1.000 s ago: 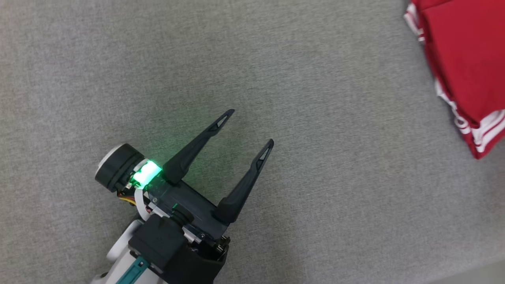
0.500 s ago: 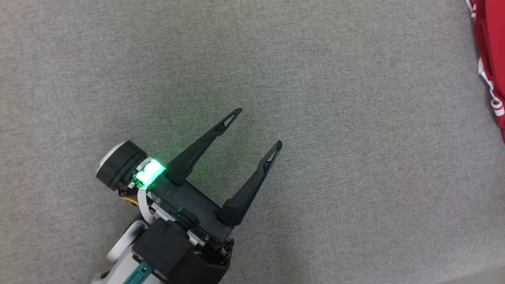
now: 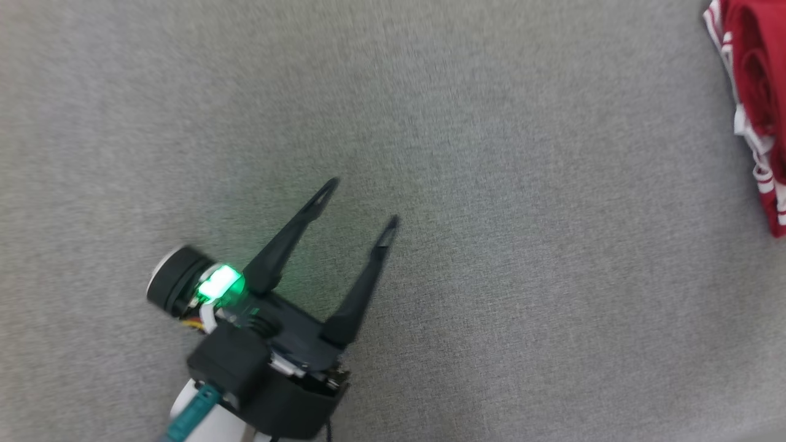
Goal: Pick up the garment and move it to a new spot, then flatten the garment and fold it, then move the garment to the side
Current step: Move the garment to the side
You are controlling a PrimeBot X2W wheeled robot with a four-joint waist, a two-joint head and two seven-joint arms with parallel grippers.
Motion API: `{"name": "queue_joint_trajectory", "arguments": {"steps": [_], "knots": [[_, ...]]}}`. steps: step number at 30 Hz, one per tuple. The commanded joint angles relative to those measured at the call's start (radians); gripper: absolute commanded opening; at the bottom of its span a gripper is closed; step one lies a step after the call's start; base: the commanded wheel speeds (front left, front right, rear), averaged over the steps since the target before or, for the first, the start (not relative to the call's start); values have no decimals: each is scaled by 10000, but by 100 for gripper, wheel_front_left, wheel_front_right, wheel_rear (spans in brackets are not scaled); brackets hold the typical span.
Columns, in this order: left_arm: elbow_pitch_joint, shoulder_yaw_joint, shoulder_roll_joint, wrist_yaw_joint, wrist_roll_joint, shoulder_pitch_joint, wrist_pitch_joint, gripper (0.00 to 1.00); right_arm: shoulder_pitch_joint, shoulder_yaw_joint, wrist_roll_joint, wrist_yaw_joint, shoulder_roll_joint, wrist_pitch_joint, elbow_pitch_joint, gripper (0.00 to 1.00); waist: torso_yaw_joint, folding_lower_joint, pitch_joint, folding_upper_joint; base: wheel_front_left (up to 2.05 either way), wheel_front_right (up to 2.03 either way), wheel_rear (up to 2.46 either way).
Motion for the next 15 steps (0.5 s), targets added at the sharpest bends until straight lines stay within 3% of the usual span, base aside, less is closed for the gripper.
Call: {"name": "queue_joint_trajectory", "arguments": {"steps": [1, 5, 9, 15], "knots": [[442, 197, -94, 151, -356, 356, -133, 100, 534, 545, 385, -9, 113, -44, -195, 100, 260, 1, -902, -1, 0, 0, 0], [1370, 600, -254, 400, -969, 827, -273, 100, 1353, 2197, 1202, -7, 78, -44, -454, 100, 565, 1, -1690, -1, 0, 0, 0], [1954, 934, -391, 615, -1429, 1169, -368, 100, 1809, 2954, 1717, -9, 71, -44, -664, 100, 789, 1, -2235, -1, 0, 0, 0], [2763, 1616, -555, 1146, -1972, 1845, -481, 100, 2785, 3823, 2346, -7, 648, -42, -1296, 100, 1047, 1, -3296, -1, 0, 0, 0]]}}
